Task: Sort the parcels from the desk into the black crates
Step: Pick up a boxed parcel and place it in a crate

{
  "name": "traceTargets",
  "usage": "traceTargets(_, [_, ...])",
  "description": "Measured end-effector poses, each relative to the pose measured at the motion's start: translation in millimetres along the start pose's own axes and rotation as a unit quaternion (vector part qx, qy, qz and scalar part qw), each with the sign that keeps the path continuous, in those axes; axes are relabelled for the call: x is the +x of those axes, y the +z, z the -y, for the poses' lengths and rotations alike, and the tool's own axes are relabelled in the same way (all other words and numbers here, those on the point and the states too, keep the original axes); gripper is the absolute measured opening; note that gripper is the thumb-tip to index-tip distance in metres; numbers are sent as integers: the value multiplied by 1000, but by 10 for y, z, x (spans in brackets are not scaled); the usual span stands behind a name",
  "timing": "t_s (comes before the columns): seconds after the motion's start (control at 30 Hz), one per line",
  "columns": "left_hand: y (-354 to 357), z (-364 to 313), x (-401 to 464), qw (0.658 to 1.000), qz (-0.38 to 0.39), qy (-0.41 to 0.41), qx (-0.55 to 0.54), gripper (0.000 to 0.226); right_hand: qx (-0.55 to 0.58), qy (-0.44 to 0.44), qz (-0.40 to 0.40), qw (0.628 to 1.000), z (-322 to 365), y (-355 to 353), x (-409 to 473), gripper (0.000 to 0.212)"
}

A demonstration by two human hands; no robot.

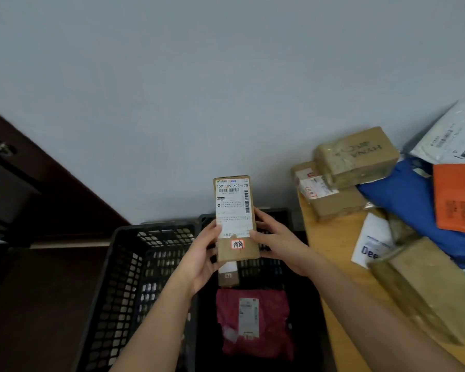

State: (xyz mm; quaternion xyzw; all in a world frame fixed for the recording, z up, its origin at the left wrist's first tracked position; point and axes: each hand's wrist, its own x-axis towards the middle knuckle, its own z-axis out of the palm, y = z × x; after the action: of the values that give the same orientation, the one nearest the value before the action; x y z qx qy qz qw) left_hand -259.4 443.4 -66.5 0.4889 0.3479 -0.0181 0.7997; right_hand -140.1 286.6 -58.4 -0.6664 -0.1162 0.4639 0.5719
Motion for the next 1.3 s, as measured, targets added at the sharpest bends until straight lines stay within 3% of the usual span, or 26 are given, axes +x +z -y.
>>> traceTargets(0.2, [-1613,145,-122,997,-70,-37,-24,45,25,48,-27,998,-416,1615,605,54])
traceTargets(0.4, [-2838,415,-50,984,-96,-151,14,38,-5,118,-38,992,-954,2782,1026,56])
traceTargets(0.63, [-3293,1147,385,975,-138,-166,-50,26,-48,168,-73,982,-1784,2972,1681,59])
traceTargets(0.83, [-3702,1907,997,958,-166,-206,-114,42,-71,170,-72,980,-2641,3071,2427,63])
traceTargets(1.07, [-4031,2450,1737,927,-276,-134,-214,44,-86,139,-63,985,-3265,3244,3157,64])
traceTargets(1.3, [-4267,2563,2056,889,-385,-130,-210,50,-90,146,-20,985,-3401,3442,3484,71])
